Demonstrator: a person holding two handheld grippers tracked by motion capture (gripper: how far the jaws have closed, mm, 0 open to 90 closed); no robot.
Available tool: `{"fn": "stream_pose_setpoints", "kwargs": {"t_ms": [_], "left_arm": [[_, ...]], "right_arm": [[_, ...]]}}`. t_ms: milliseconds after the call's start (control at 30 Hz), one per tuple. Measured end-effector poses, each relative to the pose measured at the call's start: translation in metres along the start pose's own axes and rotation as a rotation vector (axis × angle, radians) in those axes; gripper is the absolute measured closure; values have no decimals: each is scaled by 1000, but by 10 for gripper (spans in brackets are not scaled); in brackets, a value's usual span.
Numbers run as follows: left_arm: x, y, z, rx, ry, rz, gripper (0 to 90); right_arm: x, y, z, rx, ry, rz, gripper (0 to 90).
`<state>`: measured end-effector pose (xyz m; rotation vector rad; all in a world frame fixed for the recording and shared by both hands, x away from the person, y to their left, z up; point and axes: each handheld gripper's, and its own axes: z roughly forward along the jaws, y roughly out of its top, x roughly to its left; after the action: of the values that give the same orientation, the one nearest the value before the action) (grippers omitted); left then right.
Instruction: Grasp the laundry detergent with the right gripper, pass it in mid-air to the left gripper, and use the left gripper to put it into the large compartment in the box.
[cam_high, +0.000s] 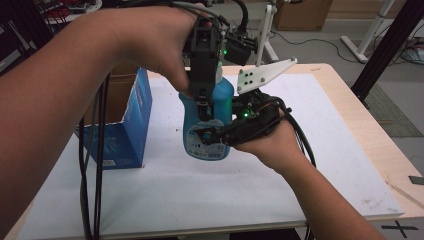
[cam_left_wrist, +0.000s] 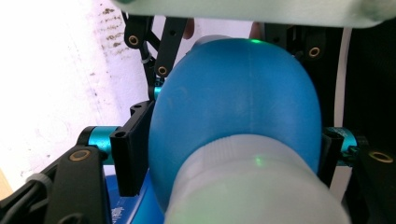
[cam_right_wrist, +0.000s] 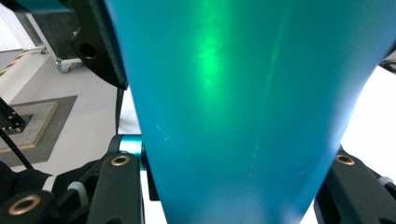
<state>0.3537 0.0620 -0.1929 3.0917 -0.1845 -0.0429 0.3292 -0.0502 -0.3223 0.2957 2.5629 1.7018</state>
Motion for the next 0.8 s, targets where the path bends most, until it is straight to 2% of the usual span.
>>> {"fn": "stream_pose_setpoints", "kwargs": {"t_ms": [200,300,467,800], "left_arm": [[1,0,1,13,-18,-6,370],[1,0,1,14,-18,-4,370],[0,-2,1,20,-26,-9,378],[0,-3,0,4,-31,-13,381]], "right_arm": [[-1,0,1,-3,-1,-4,470],[0,0,1,-4,5,6,470],[-1,0,2,-2,14,-5,470],[0,0,2,-6,27,9,453]]}}
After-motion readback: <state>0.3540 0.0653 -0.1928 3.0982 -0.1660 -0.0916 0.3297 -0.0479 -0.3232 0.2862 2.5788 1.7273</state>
